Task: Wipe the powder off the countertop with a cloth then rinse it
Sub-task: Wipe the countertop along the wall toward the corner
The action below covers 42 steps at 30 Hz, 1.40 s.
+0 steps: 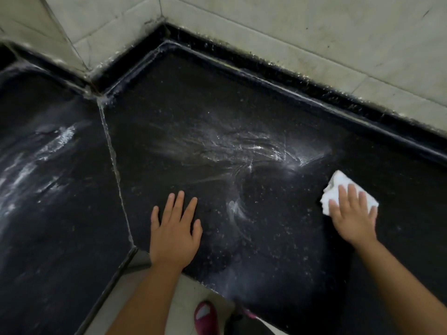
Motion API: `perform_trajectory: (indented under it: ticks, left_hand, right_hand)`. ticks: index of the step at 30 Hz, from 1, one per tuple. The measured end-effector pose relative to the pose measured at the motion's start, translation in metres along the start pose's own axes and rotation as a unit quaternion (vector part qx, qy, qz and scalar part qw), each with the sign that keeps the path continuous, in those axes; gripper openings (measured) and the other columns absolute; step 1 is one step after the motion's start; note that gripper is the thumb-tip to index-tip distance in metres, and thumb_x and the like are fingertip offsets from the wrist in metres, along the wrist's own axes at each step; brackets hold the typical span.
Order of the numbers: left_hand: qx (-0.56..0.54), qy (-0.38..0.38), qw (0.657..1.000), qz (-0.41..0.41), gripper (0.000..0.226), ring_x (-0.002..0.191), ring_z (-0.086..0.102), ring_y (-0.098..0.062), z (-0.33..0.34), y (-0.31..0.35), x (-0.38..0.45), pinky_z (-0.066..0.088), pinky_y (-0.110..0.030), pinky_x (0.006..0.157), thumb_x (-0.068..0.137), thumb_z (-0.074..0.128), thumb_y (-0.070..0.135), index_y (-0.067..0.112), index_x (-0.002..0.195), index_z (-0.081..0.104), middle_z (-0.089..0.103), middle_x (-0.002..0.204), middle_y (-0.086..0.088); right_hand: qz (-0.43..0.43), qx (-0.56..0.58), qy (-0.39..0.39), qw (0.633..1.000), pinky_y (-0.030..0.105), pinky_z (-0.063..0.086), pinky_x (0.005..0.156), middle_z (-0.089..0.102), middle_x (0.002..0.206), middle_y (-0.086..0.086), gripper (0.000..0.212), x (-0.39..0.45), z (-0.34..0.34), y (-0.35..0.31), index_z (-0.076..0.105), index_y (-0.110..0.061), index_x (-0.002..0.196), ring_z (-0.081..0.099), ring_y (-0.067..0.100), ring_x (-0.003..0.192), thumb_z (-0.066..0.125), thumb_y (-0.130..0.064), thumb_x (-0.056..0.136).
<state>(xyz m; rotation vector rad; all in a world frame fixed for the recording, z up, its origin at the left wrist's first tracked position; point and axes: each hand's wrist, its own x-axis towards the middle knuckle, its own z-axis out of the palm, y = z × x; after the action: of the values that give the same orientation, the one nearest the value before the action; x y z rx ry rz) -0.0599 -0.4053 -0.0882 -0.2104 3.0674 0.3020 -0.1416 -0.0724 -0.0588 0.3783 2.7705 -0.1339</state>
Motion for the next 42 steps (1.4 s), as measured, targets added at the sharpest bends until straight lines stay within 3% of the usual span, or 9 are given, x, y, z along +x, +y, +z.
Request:
perform_trajectory:
  ticks: [9,14,19,21,26,30,35,38,42]
  left_hand:
    - [0.028,0.029,0.999,0.013,0.047,0.124,0.033,-0.021,0.007,-0.006,0.004,0.019,-0.042,0.098,0.088,0.030,0.036,0.017,0.120,0.059,0.057,0.128,-0.010]
    - [0.019,0.030,0.999,0.001,0.053,0.124,0.033,-0.021,0.003,-0.006,0.005,0.018,-0.042,0.099,0.096,0.016,0.039,0.017,0.121,0.057,0.056,0.129,-0.010]
    - [0.029,0.042,0.999,0.010,0.049,0.126,0.030,-0.020,0.005,-0.005,0.006,0.016,-0.042,0.100,0.086,0.033,0.036,0.016,0.124,0.056,0.054,0.131,-0.011]
    - [0.028,0.045,0.999,0.010,0.049,0.126,0.030,-0.021,0.008,-0.005,0.004,0.016,-0.042,0.101,0.086,0.033,0.036,0.016,0.125,0.055,0.053,0.132,-0.012]
    - [0.019,0.053,0.998,0.009,0.048,0.127,0.029,-0.020,0.010,-0.006,0.004,0.016,-0.042,0.101,0.086,0.033,0.036,0.017,0.126,0.053,0.052,0.133,-0.011]
    - [0.014,0.063,0.998,0.012,0.048,0.127,0.030,-0.021,0.011,-0.007,0.004,0.016,-0.042,0.101,0.086,0.034,0.036,0.017,0.126,0.053,0.052,0.133,-0.011]
    - [0.028,0.048,0.998,0.003,0.049,0.125,0.030,-0.020,0.006,-0.005,0.005,0.016,-0.041,0.100,0.084,0.034,0.035,0.015,0.122,0.057,0.054,0.131,-0.012]
    - [0.022,0.040,0.999,0.004,0.051,0.128,0.029,-0.020,0.004,-0.005,0.005,0.014,-0.039,0.101,0.085,0.032,0.036,0.015,0.124,0.057,0.053,0.132,-0.013]
    - [-0.014,0.025,0.999,-0.017,0.063,0.133,0.015,-0.012,0.004,-0.001,0.003,0.006,-0.038,0.109,0.085,0.017,0.046,0.019,0.135,0.045,0.036,0.145,-0.007]
  right_hand:
    - [-0.257,-0.088,-0.044,0.961,0.049,-0.013,0.112,-0.015,0.156,0.001,0.057,0.012,0.016,-0.184,-0.006,-0.022,0.148,-0.015,0.025,0.143,0.007,-0.045,0.098]
    - [-0.401,-0.060,0.007,0.914,0.043,0.004,0.110,0.047,0.140,0.000,0.060,-0.069,0.066,-0.144,0.045,-0.024,0.132,0.025,0.025,0.137,0.001,-0.045,0.098]
    - [-0.341,-0.050,0.014,0.939,0.046,0.013,0.112,0.004,0.157,-0.010,0.053,-0.072,0.059,-0.017,0.012,-0.034,0.147,0.001,0.012,0.144,0.003,-0.049,0.097]
    - [-0.238,-0.048,0.004,0.970,0.058,0.029,0.101,0.019,0.154,0.002,0.059,-0.043,0.036,0.011,0.013,-0.028,0.148,0.018,0.021,0.140,0.002,-0.052,0.095]
    - [-0.069,-0.020,-0.016,0.997,0.050,-0.002,0.114,-0.007,0.157,-0.001,0.055,0.051,-0.014,-0.038,0.004,-0.024,0.149,-0.006,0.023,0.144,0.017,-0.043,0.099]
    - [-0.189,-0.077,-0.037,0.978,0.056,-0.003,0.112,-0.012,0.156,0.001,0.056,0.056,-0.004,-0.138,-0.002,-0.024,0.149,-0.008,0.025,0.144,0.010,-0.045,0.098]
    - [-0.438,-0.077,0.055,0.894,0.051,0.016,0.106,0.053,0.135,0.004,0.056,-0.055,0.059,-0.157,0.055,-0.024,0.126,0.044,0.031,0.125,0.029,-0.044,0.081]
    - [-0.495,-0.080,0.028,0.865,0.045,0.008,0.110,0.034,0.146,-0.005,0.049,-0.103,0.075,-0.081,0.037,-0.031,0.135,0.027,0.022,0.136,0.029,-0.048,0.090]
    - [-0.390,-0.066,0.012,0.918,0.041,0.005,0.114,-0.002,0.157,-0.011,0.052,-0.077,0.057,0.015,0.008,-0.036,0.146,-0.001,0.010,0.144,0.005,-0.050,0.096]
